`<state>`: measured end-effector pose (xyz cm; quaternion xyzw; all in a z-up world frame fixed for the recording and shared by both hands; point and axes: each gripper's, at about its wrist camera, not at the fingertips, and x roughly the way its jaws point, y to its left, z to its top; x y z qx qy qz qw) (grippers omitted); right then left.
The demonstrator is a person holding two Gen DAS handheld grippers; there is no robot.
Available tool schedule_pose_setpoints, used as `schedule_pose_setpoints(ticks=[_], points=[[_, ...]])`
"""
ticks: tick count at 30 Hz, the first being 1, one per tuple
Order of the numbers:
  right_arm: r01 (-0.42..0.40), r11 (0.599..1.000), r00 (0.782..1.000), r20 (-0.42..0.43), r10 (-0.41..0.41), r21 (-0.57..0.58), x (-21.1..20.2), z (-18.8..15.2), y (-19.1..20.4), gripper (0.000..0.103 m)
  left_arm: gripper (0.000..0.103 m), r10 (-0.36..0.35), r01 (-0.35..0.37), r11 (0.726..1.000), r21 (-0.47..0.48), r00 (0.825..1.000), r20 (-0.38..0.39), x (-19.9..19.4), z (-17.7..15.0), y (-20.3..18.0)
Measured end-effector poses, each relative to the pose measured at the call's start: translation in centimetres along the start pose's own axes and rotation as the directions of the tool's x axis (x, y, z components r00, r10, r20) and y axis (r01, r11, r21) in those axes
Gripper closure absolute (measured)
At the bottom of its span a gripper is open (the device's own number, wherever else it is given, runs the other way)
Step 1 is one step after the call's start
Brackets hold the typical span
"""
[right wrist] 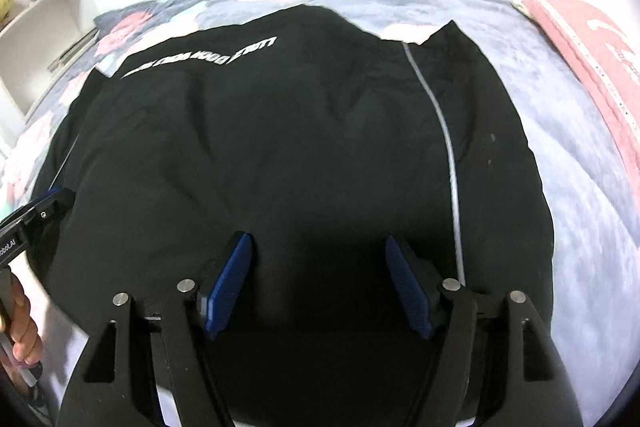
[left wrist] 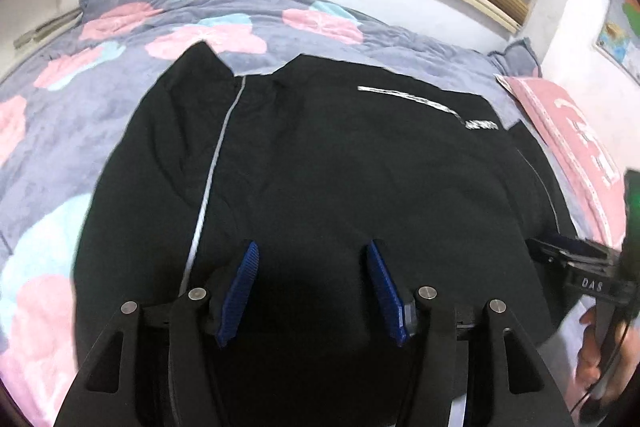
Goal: Fold large clothes
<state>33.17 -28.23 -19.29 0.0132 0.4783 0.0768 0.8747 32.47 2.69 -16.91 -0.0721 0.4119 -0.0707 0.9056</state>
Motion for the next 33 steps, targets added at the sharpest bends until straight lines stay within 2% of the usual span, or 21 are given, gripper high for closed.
schedule_pose_setpoints(ticks=[3,5,7,9,11,13,15,16,20,23,26,29,33], points=[[-0.042,0.999,0.999,-0.032,0.042,0.001,-2.0,0.2,0.3,0.028,0.045,0.072,-0.075,0.989,0.126,0.997,0.028,-2.7,-0.5,-2.4],[-0.101,0.995,0.995,-0.01,0.101,0.023,-4.1,0.1,0.7,0.028,0.045,0.103,-0.116,0.967,0.225,0.992,0.069,-4.8,-0.7,-4.8],[-0.12,0.992,0.993,0.013,0.12,0.025,-6.2,-0.1,1.5,0.028,0.044,0.129,-0.158,0.941,0.301,0.985,0.113,-7.3,-1.1,-7.0],[-0.127,0.992,0.991,0.042,0.127,-0.003,-8.9,-0.3,2.5,0.028,0.043,0.145,-0.193,0.919,0.344,0.976,0.162,-9.9,-1.4,-8.9],[-0.109,0.993,0.99,0.086,0.113,-0.043,-12.1,-0.2,4.2,0.027,0.038,0.142,-0.216,0.906,0.365,0.965,0.219,-12.9,-1.7,-10.3],[-0.075,0.994,0.986,0.147,0.085,-0.076,-15.7,-0.4,5.6,0.021,0.026,0.136,-0.23,0.904,0.36,0.954,0.268,-15.6,-2.0,-11.5],[-0.041,0.994,0.976,0.209,0.061,-0.097,-18.8,-0.8,6.6,0.01,0.023,0.11,-0.225,0.911,0.346,0.94,0.322,-18.9,-2.5,-12.2],[-0.013,0.994,0.967,0.253,0.04,-0.107,-20.7,-1.2,7.0,0.009,0.023,0.096,-0.215,0.917,0.337,0.937,0.336,-20.3,-2.7,-12.4],[0.093,0.989,0.94,0.338,-0.049,-0.117,-25.2,-3.2,8.5,0.007,0.023,0.082,-0.178,0.952,0.248,0.931,0.355,-25.2,-3.3,-12.1],[0.117,0.989,0.93,0.359,-0.078,-0.09,-27.2,-4.9,8.9,0.004,0.023,0.084,-0.167,0.966,0.198,0.926,0.369,-28.0,-4.6,-11.7],[0.108,0.992,0.932,0.355,-0.078,-0.064,-28.2,-6.6,9.0,0.004,0.023,0.136,-0.214,0.961,0.178,0.919,0.371,-29.3,-6.0,-11.9],[0.135,0.99,0.933,0.343,-0.111,-0.048,-28.9,-8.4,9.1,0.004,0.023,0.163,-0.244,0.954,0.174,0.91,0.38,-29.1,-7.7,-12.0],[0.155,0.987,0.939,0.318,-0.134,-0.043,-29.0,-10.2,8.7,0.004,0.023,0.149,-0.208,0.968,0.142,0.928,0.342,-28.0,-9.3,-11.6]])
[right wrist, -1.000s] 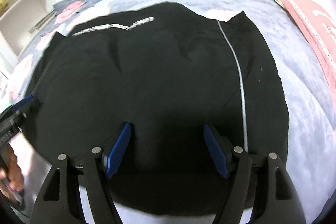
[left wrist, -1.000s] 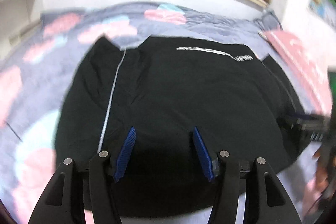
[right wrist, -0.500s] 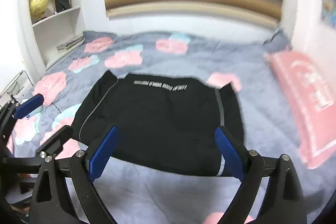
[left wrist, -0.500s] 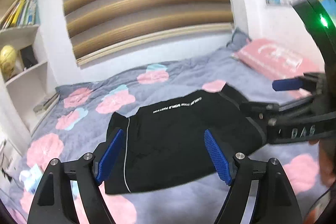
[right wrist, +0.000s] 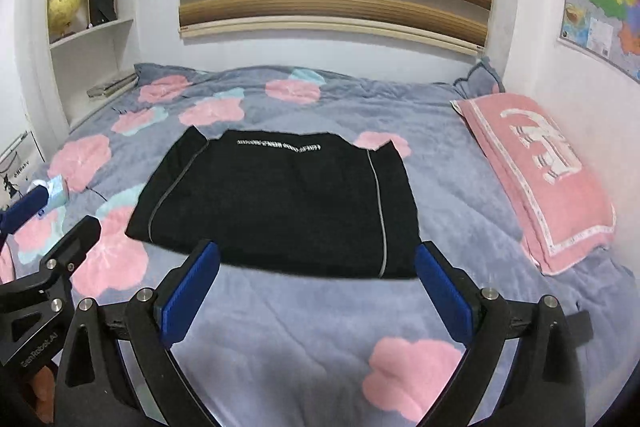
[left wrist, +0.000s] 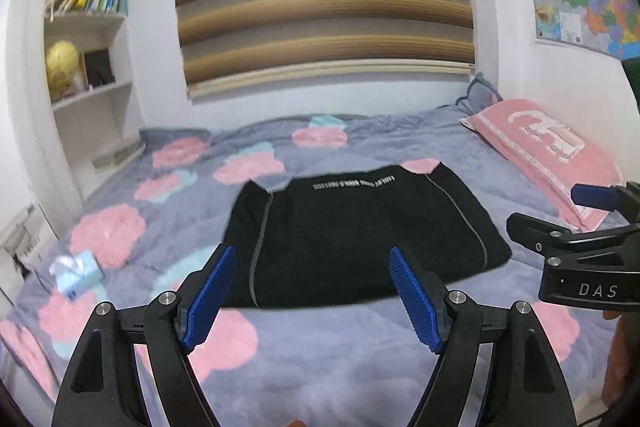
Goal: Fold large clothes
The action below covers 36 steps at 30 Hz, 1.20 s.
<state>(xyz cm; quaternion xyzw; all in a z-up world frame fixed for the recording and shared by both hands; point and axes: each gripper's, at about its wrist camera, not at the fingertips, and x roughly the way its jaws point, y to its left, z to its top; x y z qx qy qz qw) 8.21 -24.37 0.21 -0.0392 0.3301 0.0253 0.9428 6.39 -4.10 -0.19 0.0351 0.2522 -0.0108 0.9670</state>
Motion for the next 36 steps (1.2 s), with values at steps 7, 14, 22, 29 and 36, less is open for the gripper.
schedule_pose_setpoints(ticks=[7,14,22,29,36], points=[[0.012,0.999,0.999,-0.047,-0.01,0.032,0.7,-1.6,-1.5,0.004,0.023,0.035,-0.035,0.999,0.031,0.999,-0.011,0.8,-0.8,-1.3],[0.02,0.998,0.998,-0.063,-0.016,0.058,0.9,-2.6,-2.3,0.004,0.023,-0.025,0.024,0.999,-0.023,0.998,-0.055,1.3,-1.6,-0.8],[0.013,0.999,0.997,-0.075,-0.01,0.046,1.1,-3.4,-1.9,0.004,0.023,-0.056,0.055,0.998,-0.012,0.995,-0.084,1.6,-2.7,-1.5],[0.003,0.999,0.996,-0.084,0.001,0.04,1.3,-3.7,-1.6,0.004,0.023,-0.047,0.047,0.999,-0.013,0.995,-0.083,1.5,-2.8,-1.5],[-0.001,0.999,0.996,-0.088,0.004,0.039,1.3,-3.8,-1.4,0.004,0.023,-0.052,0.05,0.998,-0.027,0.994,-0.096,1.6,-2.9,-1.3]])
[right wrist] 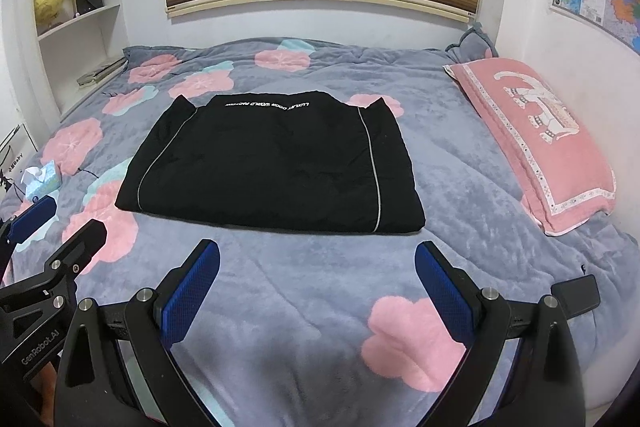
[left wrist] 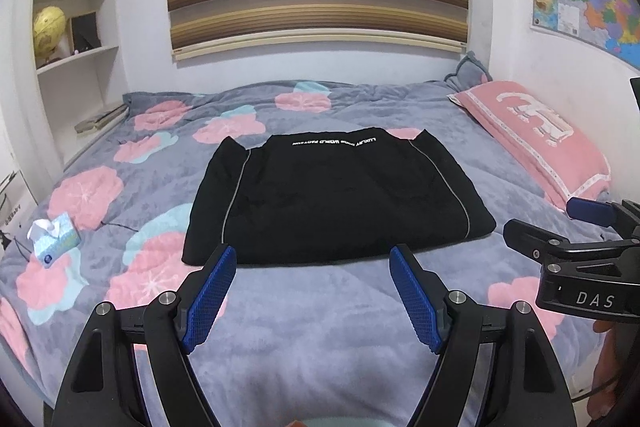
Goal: Fold large clothes
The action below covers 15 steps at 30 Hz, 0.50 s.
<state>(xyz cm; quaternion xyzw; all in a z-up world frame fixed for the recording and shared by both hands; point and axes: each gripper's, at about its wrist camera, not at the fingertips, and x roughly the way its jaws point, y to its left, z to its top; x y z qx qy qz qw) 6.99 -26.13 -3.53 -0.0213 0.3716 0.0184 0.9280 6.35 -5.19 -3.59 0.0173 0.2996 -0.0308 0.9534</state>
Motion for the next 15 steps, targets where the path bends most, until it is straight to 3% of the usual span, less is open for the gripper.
schedule_pose_setpoints(ticks=[15], points=[[-0.013,1.0,1.0,0.0,0.013,0.008,0.09,-0.23,-0.02,0.004,0.023,-0.002,0.002,1.0,-0.012,1.0,-0.014,0.16,-0.15,0.44]])
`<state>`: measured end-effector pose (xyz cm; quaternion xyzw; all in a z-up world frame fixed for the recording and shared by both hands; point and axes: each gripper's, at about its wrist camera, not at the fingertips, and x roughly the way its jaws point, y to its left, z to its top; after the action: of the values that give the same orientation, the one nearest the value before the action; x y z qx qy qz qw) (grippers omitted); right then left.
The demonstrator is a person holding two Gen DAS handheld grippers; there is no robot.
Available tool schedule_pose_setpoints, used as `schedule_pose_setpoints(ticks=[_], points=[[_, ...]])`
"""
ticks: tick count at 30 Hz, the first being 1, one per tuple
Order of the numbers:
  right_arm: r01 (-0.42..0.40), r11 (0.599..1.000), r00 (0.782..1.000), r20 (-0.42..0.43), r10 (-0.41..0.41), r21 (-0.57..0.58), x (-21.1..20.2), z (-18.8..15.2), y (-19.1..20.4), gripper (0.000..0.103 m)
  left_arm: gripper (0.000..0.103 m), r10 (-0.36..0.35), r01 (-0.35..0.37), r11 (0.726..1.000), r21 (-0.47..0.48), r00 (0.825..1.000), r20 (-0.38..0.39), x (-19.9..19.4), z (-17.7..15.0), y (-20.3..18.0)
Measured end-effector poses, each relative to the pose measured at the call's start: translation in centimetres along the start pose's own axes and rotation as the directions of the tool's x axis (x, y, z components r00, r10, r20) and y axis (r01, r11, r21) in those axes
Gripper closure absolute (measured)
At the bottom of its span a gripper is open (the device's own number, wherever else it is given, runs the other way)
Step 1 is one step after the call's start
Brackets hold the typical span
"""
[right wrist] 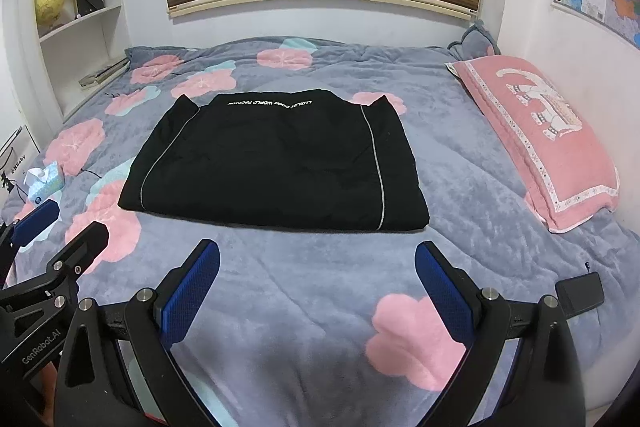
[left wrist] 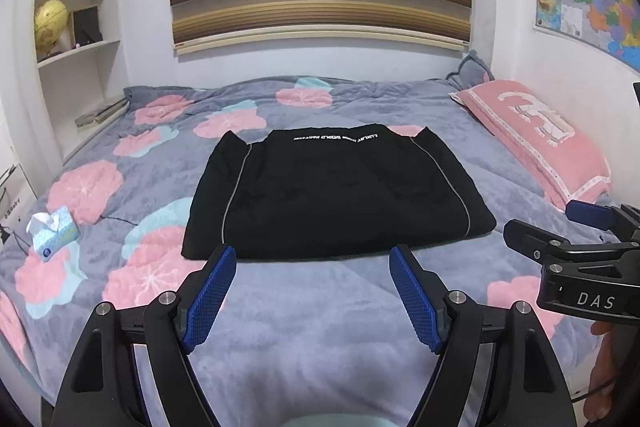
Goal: Fold large clothes
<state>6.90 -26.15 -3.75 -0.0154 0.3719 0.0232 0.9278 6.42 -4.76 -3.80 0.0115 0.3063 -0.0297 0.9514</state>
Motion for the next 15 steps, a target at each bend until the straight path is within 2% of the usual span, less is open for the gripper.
schedule_pose_setpoints(ticks=[15], points=[[0.02,1.0,1.0,-0.006,-0.02,-0.018,-0.04,-0.16,-0.1,0.004,0.023,0.015,-0.015,1.0,-0.002,1.0,-0.003,-0.12,0.01,-0.04]])
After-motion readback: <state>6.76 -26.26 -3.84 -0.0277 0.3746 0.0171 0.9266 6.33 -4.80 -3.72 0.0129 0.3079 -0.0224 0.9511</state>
